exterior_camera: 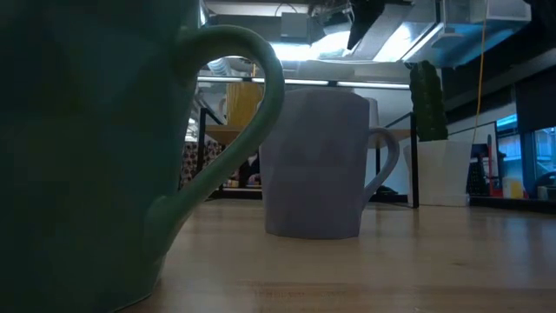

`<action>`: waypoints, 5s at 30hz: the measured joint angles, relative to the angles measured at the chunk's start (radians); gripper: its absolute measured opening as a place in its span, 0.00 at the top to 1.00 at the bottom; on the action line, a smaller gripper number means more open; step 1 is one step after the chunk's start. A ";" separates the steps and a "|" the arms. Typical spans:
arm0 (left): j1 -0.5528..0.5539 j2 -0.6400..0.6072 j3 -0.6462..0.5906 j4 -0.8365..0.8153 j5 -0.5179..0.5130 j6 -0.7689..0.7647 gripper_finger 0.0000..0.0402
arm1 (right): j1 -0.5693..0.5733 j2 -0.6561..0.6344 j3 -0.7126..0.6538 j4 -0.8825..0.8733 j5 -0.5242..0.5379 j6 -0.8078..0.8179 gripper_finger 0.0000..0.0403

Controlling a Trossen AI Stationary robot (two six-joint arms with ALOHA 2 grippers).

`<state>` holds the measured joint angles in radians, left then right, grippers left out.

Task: Place coffee mugs
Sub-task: Put the blue patterned mug on the shelf

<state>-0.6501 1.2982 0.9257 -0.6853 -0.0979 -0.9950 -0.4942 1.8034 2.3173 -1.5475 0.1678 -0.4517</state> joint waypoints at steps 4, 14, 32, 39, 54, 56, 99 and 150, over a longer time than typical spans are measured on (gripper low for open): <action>0.000 0.065 0.000 -0.001 -0.022 -0.046 0.62 | 0.000 0.000 0.000 0.000 -0.002 -0.006 0.58; 0.009 0.173 0.000 0.027 0.050 -0.063 0.68 | 0.014 0.000 0.000 -0.007 -0.012 -0.024 0.58; 0.311 0.140 -0.001 0.008 -0.071 0.095 0.95 | 0.194 0.000 -0.002 -0.024 -0.029 -0.023 0.58; 0.542 0.140 -0.001 0.017 0.015 0.366 0.95 | 0.296 0.000 -0.002 -0.024 -0.021 0.059 0.58; 0.737 0.140 0.074 -0.016 0.055 0.694 0.94 | 0.502 0.000 -0.002 -0.024 0.132 0.238 0.58; 0.738 0.141 0.080 -0.016 0.054 0.729 0.92 | 0.504 0.000 -0.002 -0.024 0.135 0.241 0.58; 0.692 0.056 0.618 -0.721 -0.109 0.684 0.55 | 0.501 0.014 -0.748 0.994 -0.152 0.103 0.58; 0.483 -0.214 0.660 -0.744 -0.431 0.194 0.55 | 0.507 0.211 -0.884 1.373 -0.089 0.331 0.58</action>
<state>-0.1673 1.0843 1.5852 -1.4292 -0.5291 -0.8010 0.0128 2.0142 1.4332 -0.1746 0.0788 -0.1205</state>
